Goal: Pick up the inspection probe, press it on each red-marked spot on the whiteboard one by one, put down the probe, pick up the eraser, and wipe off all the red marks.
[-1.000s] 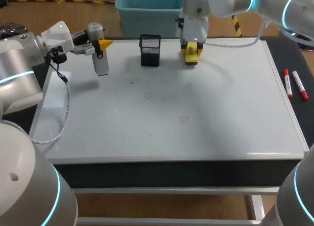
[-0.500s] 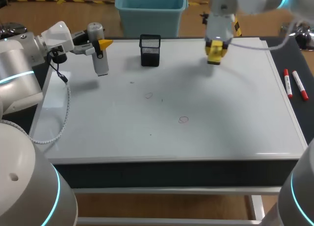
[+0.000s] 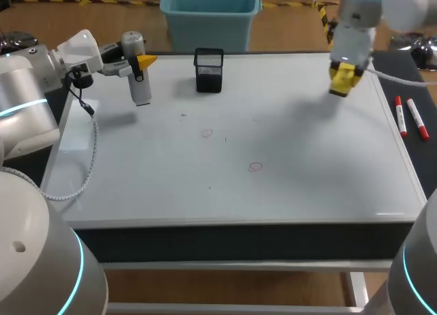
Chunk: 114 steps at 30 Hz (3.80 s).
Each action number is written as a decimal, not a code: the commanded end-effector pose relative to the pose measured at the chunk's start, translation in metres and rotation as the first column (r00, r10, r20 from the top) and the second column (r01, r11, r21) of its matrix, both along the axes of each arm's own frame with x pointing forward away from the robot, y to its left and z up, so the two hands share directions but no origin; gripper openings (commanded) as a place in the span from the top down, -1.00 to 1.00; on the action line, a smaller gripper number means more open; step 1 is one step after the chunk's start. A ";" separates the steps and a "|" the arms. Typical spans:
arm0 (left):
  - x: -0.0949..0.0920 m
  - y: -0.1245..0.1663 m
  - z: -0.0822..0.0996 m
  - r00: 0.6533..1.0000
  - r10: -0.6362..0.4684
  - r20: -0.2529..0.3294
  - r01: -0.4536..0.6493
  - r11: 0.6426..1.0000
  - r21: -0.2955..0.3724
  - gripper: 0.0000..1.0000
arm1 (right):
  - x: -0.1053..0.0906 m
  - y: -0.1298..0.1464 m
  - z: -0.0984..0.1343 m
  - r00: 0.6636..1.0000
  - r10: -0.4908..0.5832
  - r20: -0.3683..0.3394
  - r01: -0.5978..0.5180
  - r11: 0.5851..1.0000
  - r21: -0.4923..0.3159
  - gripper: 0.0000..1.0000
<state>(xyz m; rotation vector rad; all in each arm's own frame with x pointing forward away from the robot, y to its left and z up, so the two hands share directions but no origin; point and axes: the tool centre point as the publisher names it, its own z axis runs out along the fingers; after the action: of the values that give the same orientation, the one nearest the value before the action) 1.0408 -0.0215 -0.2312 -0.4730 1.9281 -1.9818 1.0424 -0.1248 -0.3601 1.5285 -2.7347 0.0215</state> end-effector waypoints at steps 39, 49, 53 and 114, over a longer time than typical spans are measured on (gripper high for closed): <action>-0.036 -0.063 0.013 0.997 -0.067 0.040 0.066 0.998 0.013 1.00 | -0.018 -0.039 0.006 0.996 -0.082 -0.029 0.084 0.995 0.051 1.00; -0.068 -0.107 0.014 0.988 -0.152 0.025 0.153 0.988 -0.016 1.00 | -0.018 -0.039 0.006 0.996 -0.082 -0.029 0.084 0.995 0.051 1.00; -0.078 -0.120 0.007 0.981 -0.195 0.021 0.196 0.979 -0.061 1.00 | -0.018 -0.039 0.006 0.996 -0.082 -0.029 0.084 0.995 0.051 1.00; -0.081 -0.169 -0.050 0.932 -0.363 0.023 0.363 0.928 -0.085 1.00 | -0.018 -0.039 0.006 0.996 -0.082 -0.029 0.084 0.995 0.051 1.00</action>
<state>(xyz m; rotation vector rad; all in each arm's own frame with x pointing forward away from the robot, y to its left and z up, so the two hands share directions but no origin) 0.9606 -0.1917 -0.2792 -0.1351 2.0518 -2.2946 1.0238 -0.1633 -0.3551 1.4135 -2.8009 -0.0737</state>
